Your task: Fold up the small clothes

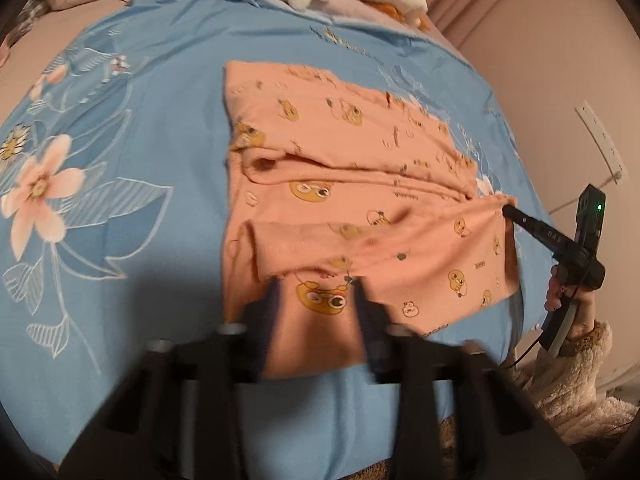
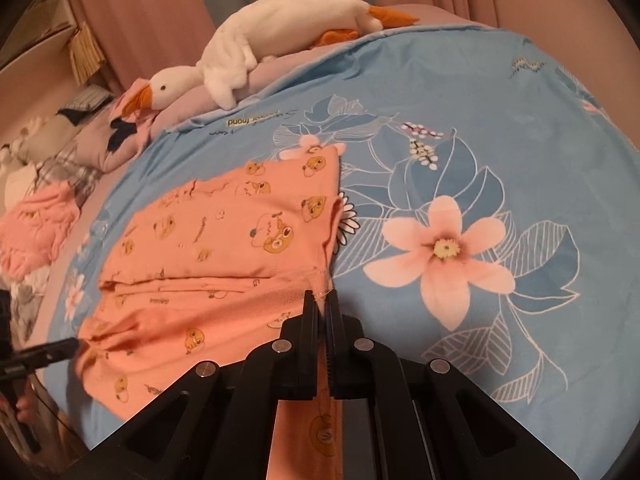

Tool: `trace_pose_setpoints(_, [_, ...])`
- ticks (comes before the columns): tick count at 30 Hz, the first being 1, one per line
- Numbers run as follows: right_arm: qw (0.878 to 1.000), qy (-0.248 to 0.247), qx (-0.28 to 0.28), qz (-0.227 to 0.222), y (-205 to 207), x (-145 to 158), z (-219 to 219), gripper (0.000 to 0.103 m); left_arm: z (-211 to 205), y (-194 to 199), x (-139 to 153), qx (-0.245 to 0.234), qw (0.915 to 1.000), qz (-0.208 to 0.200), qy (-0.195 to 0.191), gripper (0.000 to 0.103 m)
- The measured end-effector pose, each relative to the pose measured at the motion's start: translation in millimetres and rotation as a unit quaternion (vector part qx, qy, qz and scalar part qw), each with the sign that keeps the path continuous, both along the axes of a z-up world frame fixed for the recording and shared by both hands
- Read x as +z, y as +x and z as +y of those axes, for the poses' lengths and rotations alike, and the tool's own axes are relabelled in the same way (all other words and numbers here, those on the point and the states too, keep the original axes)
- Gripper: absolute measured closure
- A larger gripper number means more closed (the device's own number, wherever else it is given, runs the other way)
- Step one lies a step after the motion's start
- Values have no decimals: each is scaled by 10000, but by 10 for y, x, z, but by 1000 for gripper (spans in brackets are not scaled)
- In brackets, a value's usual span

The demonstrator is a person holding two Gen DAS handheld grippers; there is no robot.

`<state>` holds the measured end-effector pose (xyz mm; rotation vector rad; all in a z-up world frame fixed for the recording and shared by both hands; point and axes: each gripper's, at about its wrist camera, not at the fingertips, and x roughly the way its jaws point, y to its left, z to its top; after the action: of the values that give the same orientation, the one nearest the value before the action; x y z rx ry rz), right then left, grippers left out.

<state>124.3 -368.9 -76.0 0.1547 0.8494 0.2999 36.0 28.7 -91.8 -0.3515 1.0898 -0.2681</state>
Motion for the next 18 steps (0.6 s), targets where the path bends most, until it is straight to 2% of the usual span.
trace_pose_setpoints(3, [10000,28,-27,33,-16,-6,-1,99,-117,26,-45,-255,9995,96,183,88])
trace_pose_setpoints(6, [10000,51,-34,16,-31,-1,-2,99,-194,57,-84,-388,9987,102,310,88])
trace_pose_setpoints(9, [10000,57,-45,20,-40,-2,0,99,-180,215,-169,-229,9987,69,454,87])
trace_pose_setpoints(12, [9999,96,-64,36,-42,-9,-14,99,-48,385,-208,228,9975,24,661,87])
trace_pose_setpoints(15, [9998,140,-93,69,-48,-18,-25,99,132,490,-129,616,9970,-167,433,83])
trace_pose_setpoints(17, [9998,146,-104,71,-50,-19,-27,99,246,515,-59,839,9953,-301,366,71])
trace_pose_setpoints(18, [9998,154,-107,74,-52,-22,-26,99,279,519,-34,880,9949,-343,341,62])
